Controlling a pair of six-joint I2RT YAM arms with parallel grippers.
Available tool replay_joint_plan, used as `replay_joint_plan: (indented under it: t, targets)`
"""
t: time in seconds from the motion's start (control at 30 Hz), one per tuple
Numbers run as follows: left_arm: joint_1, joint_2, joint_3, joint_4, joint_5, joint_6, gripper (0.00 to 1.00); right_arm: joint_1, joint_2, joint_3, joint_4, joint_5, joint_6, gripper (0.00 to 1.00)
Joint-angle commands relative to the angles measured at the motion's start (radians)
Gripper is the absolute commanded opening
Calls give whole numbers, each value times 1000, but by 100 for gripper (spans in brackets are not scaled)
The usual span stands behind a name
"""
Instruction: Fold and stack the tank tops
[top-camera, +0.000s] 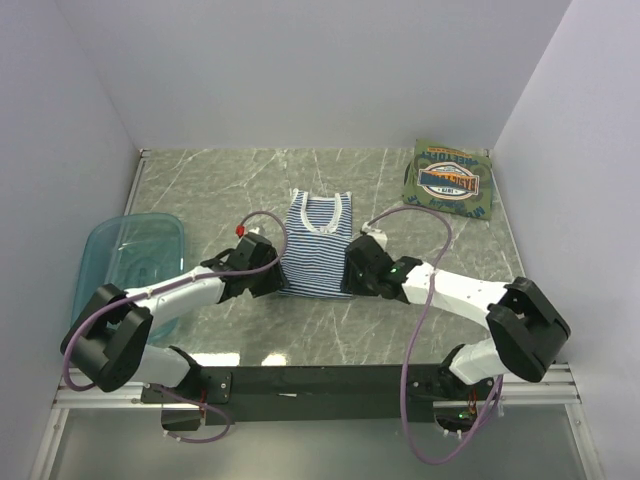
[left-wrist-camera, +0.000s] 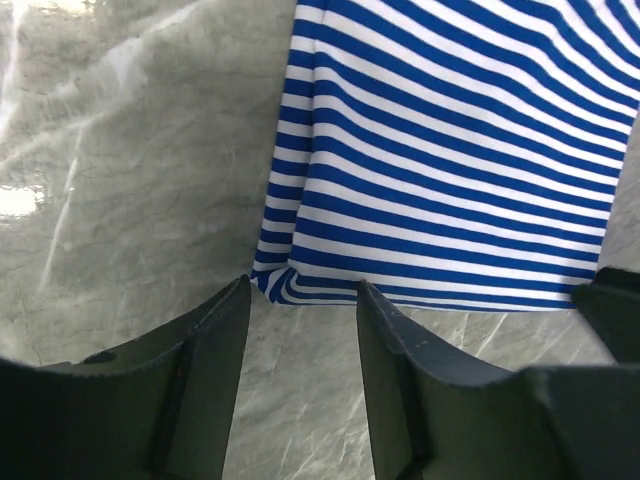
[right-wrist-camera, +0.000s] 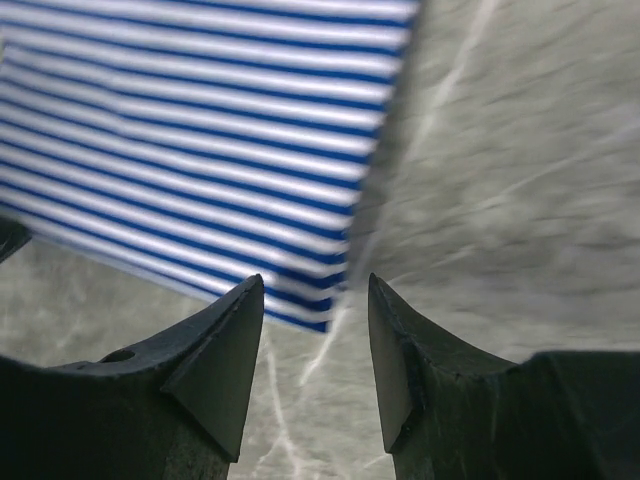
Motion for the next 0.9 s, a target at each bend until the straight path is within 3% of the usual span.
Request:
replay_joint_plan:
  t: [0.0, 0.23, 0.43, 0.87]
  targets:
    - [-13, -42, -1, 58, -24, -19, 52, 43, 26, 8, 57, 40, 54, 53]
    - [-16, -64, -32, 52, -69, -44, 47, 63, 52, -19, 54, 63, 95, 52]
    - [-16, -153, -59, 133, -64, -25, 52, 68, 22, -61, 112, 47, 95, 52]
    - [-14, -21, -36, 225, -18, -2, 49, 72, 10, -82, 152, 47, 111, 51]
